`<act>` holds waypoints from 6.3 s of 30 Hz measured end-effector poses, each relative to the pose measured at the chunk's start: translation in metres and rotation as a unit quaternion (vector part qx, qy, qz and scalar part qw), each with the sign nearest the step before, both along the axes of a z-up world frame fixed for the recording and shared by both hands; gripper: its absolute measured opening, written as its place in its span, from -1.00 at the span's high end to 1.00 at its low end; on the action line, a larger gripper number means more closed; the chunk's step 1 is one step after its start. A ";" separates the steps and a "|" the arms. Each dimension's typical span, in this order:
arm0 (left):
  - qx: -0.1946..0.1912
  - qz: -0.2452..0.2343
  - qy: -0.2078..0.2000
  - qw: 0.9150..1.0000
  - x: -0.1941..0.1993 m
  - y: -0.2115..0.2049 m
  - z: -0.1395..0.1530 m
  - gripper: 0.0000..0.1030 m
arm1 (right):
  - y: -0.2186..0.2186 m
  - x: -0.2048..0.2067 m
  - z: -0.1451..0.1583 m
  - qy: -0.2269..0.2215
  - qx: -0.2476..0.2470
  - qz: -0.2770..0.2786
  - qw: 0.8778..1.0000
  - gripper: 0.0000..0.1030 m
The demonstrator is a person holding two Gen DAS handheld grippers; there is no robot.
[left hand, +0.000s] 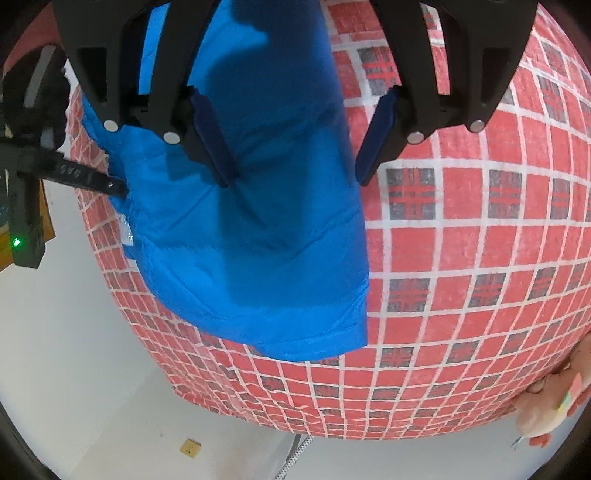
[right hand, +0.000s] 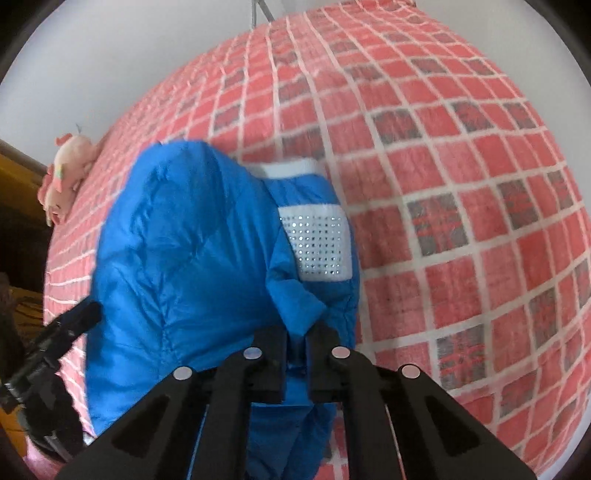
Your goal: Fold large clothes
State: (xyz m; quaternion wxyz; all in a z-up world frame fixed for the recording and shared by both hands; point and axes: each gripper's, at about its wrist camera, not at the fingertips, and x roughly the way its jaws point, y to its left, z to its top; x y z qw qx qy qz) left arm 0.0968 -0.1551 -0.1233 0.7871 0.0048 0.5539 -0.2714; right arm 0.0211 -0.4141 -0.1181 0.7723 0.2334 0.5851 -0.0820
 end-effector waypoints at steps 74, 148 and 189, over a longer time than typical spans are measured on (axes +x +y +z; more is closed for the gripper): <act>0.030 -0.021 -0.008 0.999 -0.060 0.019 -0.023 -0.37 | 0.093 -0.065 0.013 -0.069 -0.073 0.074 0.992 0.57; -0.035 0.067 -0.116 0.990 0.067 0.096 0.022 0.29 | 0.145 0.137 0.017 -0.143 0.022 0.222 0.964 0.21; 0.045 0.096 -0.040 0.994 0.038 0.128 -0.003 -0.54 | 0.122 0.072 0.027 -0.061 -0.040 0.161 0.984 -0.69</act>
